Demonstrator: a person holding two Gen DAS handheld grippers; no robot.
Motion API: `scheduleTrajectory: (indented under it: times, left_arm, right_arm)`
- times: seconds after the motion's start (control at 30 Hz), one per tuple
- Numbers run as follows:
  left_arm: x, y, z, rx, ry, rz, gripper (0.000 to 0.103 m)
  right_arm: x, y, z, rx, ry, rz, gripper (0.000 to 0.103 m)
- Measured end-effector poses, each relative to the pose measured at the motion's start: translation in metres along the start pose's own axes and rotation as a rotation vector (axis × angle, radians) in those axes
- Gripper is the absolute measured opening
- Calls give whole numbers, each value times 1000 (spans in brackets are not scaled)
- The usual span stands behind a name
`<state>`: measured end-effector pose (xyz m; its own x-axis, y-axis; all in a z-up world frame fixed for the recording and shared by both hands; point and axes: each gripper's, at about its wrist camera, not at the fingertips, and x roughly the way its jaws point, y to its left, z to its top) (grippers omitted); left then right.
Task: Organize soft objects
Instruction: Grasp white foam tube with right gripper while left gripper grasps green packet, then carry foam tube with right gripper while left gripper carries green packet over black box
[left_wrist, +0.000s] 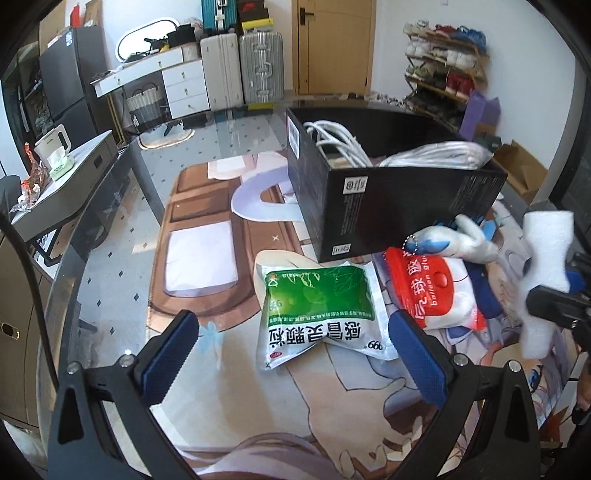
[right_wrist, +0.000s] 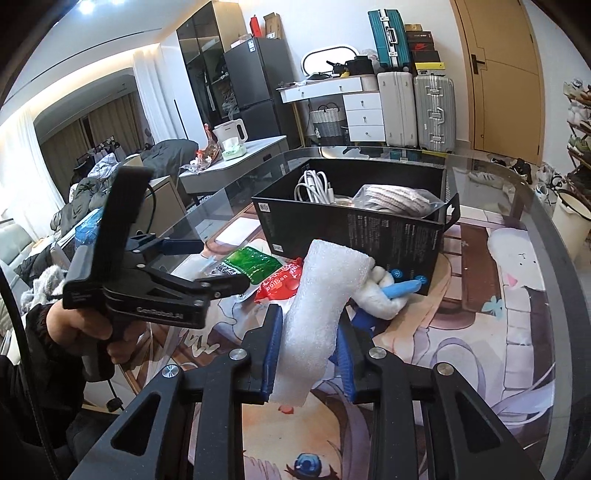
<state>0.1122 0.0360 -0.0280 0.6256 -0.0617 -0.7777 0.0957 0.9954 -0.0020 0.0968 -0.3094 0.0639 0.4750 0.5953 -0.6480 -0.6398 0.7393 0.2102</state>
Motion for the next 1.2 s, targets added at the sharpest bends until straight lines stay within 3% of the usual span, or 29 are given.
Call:
scheduleTrajectory:
  times: [0.4, 0.47, 0.57, 0.77, 1.0, 1.2]
  left_arm:
    - [14, -4, 3, 19, 68, -34, 101]
    - [12, -5, 3, 29, 53, -40, 92]
    - [6, -6, 2, 51, 24, -52, 64]
    - [0, -3, 1, 52, 11, -58, 40]
    - [-6, 2, -5, 29, -13, -67, 37]
    - [-29, 8, -7, -3, -81, -72, 37]
  right_arm:
    - [-2, -2, 1, 6, 0, -9, 28]
    - [-2, -2, 1, 5, 0, -8, 28]
    - [-3, -2, 2, 5, 0, -8, 28]
    - [-6, -1, 2, 3, -4, -10, 28]
    - [-7, -2, 5, 3, -11, -16, 28]
    - [-10, -3, 9, -1, -22, -23, 28]
